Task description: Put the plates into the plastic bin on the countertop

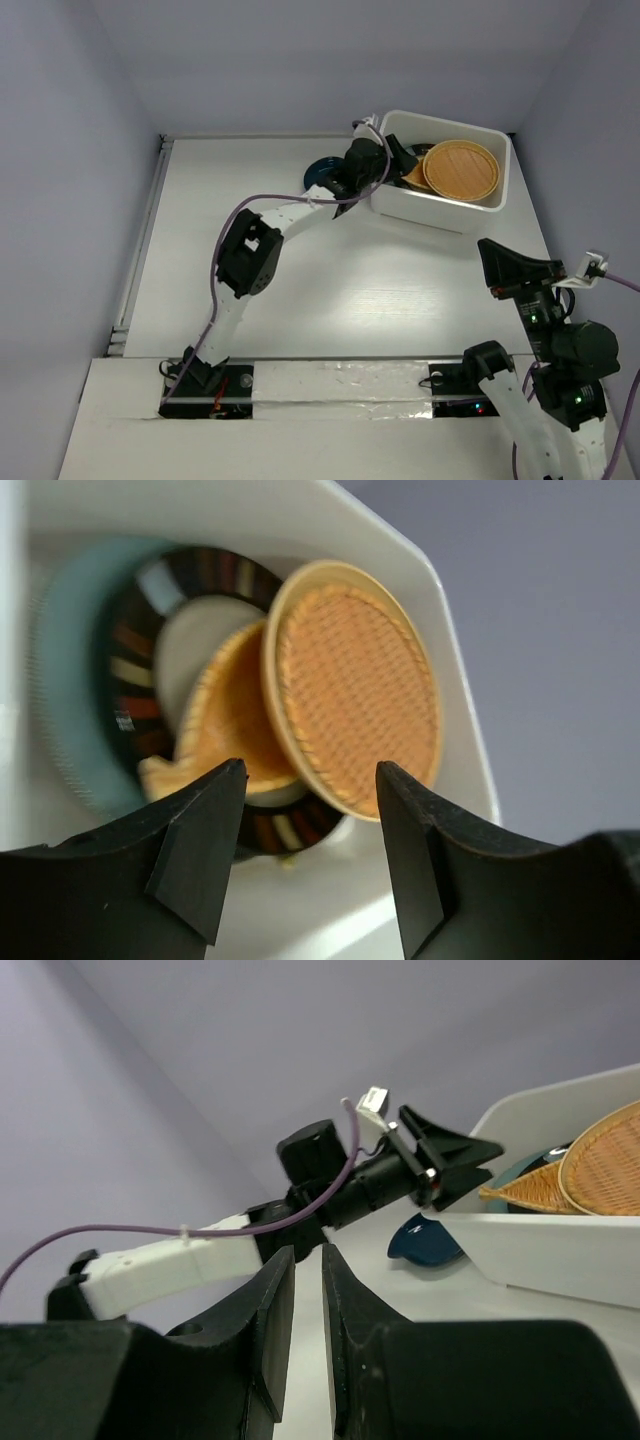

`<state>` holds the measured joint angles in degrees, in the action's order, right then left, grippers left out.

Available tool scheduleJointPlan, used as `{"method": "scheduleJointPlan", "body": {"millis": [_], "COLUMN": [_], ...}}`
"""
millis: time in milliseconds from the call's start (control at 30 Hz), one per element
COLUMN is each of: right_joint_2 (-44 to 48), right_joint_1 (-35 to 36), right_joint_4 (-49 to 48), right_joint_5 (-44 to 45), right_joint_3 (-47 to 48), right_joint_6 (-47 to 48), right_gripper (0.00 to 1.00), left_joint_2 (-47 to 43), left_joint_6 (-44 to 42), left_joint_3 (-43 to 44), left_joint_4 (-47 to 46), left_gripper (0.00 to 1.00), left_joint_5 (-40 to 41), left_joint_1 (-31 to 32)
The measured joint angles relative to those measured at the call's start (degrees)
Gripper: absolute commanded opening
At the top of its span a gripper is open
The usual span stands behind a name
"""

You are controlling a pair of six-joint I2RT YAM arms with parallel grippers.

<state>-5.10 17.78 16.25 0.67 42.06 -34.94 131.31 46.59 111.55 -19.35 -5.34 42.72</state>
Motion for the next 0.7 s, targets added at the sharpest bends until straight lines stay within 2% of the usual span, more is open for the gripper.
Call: {"method": "scheduleJointPlan", "body": {"millis": [133,267,367,533,700], "right_joint_2": [-0.09,-0.87,-1.70,-2.95,-4.87], "right_joint_1": [0.00,0.00,0.00,0.00,0.00], "right_joint_4": [-0.44,-0.90,-1.44,-2.78,-3.85], "right_joint_5": [0.00,-0.94,-1.99,-3.74,-5.86], "right_joint_3": [-1.27,-2.80,-3.67,-4.46,-4.59], "right_joint_6": [-0.02,-0.39,-0.63,-0.61,-0.22], "right_gripper": [0.20,0.00,0.00,0.00,0.09], "left_joint_2": [-11.06,-23.76,-28.76,-28.17,-20.44], "left_joint_6": [-4.98,-9.03,-9.55,-9.03,-10.38], "left_joint_3": [-14.51,-26.86,-31.26,-36.70,-35.15], "left_joint_4": [-1.88,-2.99,-3.93,-3.17,2.51], "left_gripper": [0.49,0.43,0.41,0.43,0.46], "left_joint_5": [6.36,12.39,13.92,14.53,14.43], "left_joint_1": [-0.59,-2.80,-6.99,-15.15,-17.84]}}
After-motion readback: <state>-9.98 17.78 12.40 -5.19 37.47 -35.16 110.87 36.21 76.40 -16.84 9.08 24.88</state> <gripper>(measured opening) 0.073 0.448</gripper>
